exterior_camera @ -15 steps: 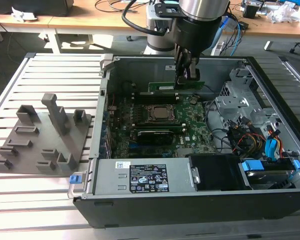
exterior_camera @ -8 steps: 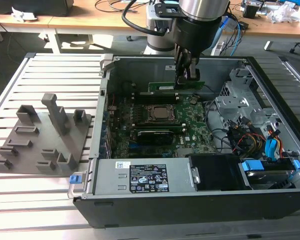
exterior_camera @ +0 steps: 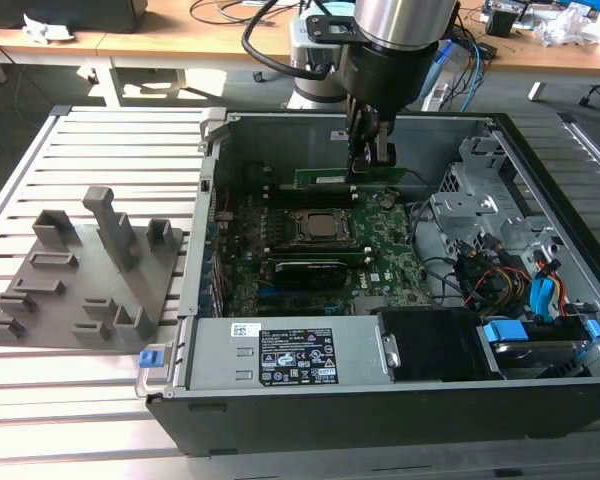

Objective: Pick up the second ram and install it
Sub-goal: 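Insert the second ram into the second slot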

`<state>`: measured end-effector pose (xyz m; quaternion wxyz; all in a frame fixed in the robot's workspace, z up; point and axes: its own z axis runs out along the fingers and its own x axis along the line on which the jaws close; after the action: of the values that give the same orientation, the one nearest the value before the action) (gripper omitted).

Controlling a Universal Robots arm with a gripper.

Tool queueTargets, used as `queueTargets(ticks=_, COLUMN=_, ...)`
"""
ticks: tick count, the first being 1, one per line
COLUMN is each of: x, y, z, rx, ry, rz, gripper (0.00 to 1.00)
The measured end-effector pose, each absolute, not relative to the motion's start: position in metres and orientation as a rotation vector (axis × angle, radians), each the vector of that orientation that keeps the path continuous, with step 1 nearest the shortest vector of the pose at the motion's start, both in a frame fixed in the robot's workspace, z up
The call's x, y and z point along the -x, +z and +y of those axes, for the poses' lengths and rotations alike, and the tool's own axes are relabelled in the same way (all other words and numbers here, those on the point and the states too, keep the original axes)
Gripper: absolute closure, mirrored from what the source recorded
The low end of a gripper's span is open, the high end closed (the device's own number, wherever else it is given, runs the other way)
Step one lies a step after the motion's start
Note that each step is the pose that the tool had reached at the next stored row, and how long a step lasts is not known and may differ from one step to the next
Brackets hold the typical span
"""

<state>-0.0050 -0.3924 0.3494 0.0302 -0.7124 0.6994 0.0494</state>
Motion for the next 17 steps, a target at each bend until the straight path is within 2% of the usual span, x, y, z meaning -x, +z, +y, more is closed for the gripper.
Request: queueTargets(ticks=17, x=0.005, y=0.327, z=-0.392, rx=2.196, ry=0.153, rz=2.156, gripper=0.86)
